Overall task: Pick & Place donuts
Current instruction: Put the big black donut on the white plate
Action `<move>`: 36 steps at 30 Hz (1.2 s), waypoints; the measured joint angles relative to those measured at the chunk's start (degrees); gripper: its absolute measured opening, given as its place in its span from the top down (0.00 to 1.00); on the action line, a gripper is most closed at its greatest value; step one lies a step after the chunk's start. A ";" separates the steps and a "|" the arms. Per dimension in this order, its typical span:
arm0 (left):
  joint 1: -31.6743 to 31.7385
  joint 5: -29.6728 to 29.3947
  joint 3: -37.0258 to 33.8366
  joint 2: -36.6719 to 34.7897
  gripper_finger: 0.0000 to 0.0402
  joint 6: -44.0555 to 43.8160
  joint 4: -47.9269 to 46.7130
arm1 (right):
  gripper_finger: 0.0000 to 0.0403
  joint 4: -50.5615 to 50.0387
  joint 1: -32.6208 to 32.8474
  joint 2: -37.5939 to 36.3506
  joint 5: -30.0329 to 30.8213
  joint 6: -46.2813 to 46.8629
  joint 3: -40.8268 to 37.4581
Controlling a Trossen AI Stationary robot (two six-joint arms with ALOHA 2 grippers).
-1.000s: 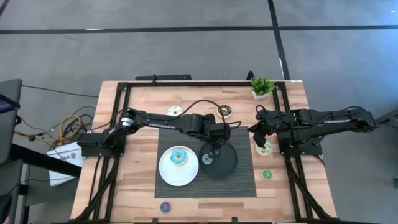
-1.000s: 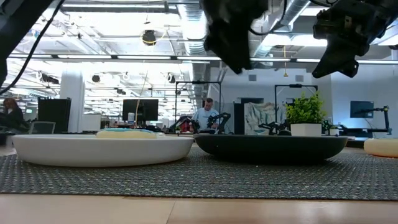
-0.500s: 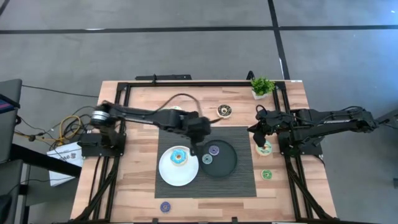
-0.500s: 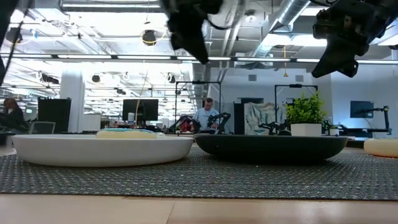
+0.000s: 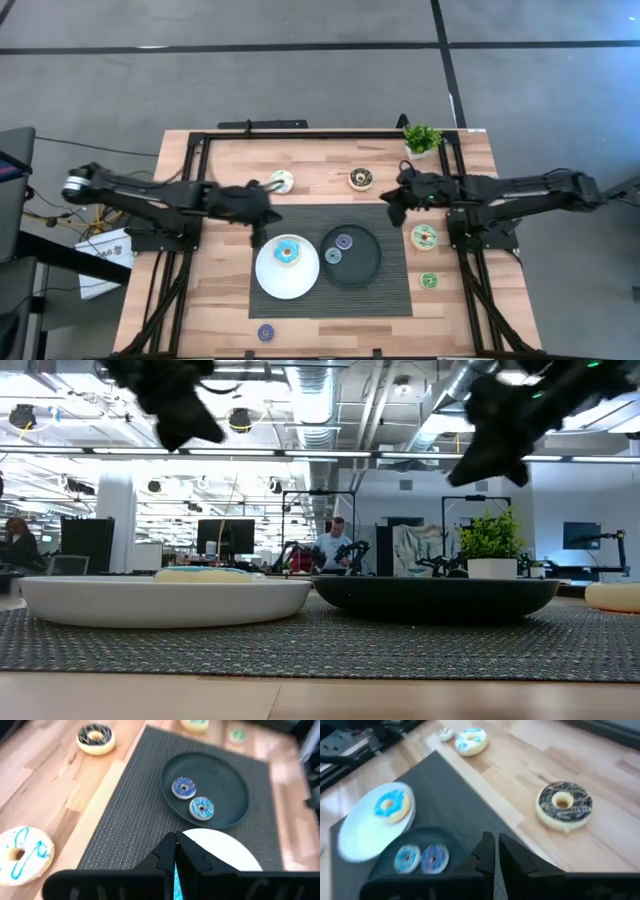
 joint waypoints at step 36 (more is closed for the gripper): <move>-0.07 1.08 -17.38 -29.47 1.00 3.31 1.89 | 0.34 -22.79 -26.05 54.98 -8.13 -4.95 34.71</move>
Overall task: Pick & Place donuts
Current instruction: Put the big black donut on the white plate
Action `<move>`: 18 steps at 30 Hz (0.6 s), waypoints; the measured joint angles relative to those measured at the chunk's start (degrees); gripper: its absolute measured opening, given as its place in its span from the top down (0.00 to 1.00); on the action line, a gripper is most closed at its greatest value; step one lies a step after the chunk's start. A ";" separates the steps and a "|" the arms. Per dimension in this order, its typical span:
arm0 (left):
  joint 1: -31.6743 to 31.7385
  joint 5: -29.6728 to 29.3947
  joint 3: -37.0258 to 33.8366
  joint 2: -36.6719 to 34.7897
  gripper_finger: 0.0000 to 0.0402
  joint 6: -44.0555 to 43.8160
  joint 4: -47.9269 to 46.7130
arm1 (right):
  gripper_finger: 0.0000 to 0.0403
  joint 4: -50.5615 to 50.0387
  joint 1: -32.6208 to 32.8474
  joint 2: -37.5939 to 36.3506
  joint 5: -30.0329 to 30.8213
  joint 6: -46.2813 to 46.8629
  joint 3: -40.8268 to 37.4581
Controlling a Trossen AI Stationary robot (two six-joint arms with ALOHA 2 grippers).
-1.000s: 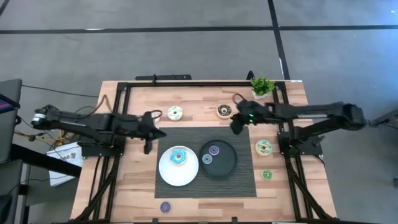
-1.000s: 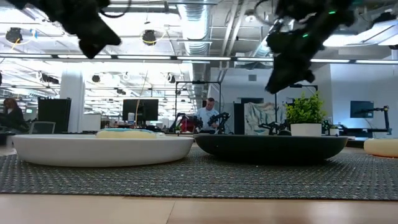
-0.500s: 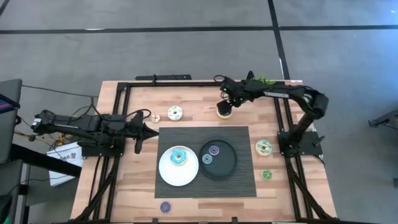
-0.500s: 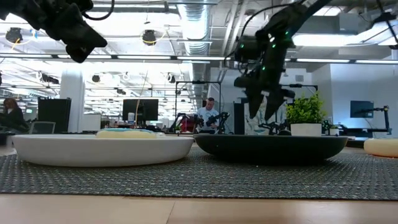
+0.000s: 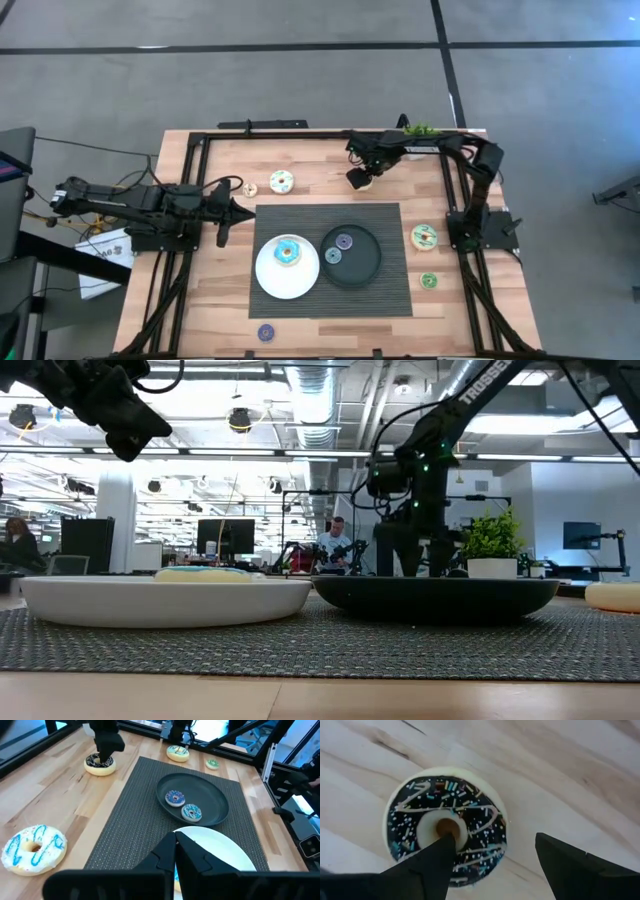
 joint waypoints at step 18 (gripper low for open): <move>0.00 -0.20 0.00 0.02 1.00 -2.25 0.04 | 0.34 3.86 -0.33 3.59 -0.72 -1.58 0.07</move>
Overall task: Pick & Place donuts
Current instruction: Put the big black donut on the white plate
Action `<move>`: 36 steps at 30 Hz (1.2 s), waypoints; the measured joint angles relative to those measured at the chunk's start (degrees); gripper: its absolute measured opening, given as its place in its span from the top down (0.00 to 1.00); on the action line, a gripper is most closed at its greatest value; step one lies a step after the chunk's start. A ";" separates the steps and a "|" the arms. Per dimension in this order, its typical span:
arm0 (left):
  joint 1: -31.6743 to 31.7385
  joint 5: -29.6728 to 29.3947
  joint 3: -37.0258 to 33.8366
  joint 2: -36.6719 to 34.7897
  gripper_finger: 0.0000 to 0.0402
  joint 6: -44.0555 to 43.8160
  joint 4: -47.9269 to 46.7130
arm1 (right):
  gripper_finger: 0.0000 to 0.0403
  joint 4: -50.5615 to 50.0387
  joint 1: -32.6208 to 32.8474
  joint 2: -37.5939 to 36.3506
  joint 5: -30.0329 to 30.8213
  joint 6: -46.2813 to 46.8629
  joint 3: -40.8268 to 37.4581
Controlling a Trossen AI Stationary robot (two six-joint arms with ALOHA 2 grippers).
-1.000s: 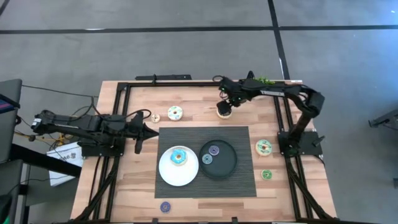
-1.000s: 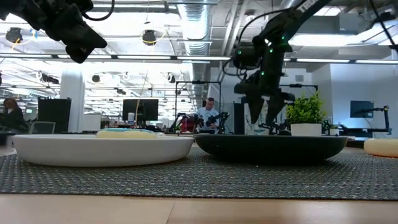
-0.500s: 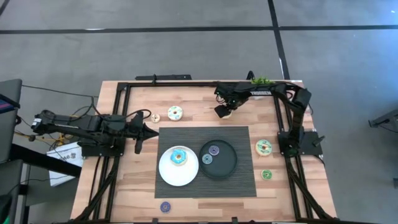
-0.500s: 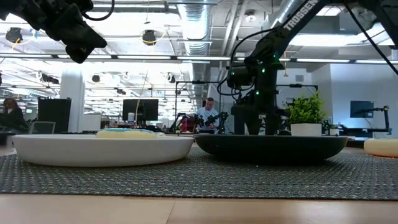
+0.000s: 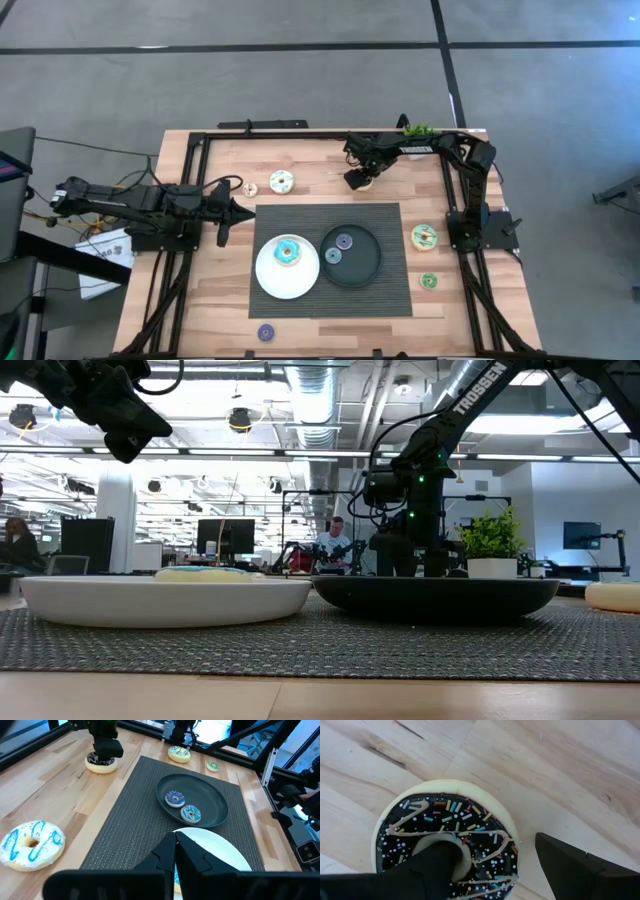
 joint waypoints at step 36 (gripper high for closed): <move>0.00 0.02 0.00 0.02 1.00 -1.21 -2.74 | 0.60 0.38 0.13 0.13 -0.41 -2.42 -0.02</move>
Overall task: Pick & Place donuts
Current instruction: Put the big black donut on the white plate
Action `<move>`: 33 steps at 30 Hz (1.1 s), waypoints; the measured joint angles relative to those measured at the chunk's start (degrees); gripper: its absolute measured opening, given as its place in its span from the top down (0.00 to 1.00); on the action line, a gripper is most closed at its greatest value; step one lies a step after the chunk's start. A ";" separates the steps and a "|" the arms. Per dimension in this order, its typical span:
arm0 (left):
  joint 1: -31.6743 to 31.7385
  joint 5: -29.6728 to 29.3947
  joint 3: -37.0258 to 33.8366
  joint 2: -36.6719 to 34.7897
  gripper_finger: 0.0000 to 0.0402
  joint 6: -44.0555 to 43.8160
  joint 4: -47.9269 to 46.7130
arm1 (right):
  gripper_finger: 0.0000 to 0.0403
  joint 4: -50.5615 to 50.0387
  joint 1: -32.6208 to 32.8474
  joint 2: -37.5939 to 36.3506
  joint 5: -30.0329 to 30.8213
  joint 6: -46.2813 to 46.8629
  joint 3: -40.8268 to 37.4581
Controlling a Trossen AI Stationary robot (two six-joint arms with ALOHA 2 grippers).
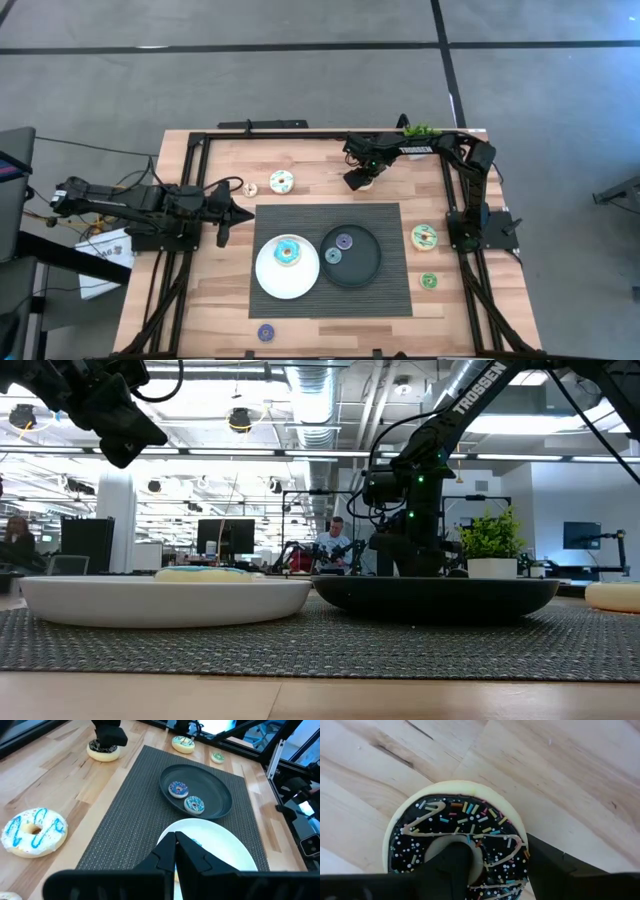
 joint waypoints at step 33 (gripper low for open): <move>0.00 -0.02 0.02 0.00 1.00 2.36 -0.01 | 0.60 14.03 38.19 -16.10 5.79 20.15 5.68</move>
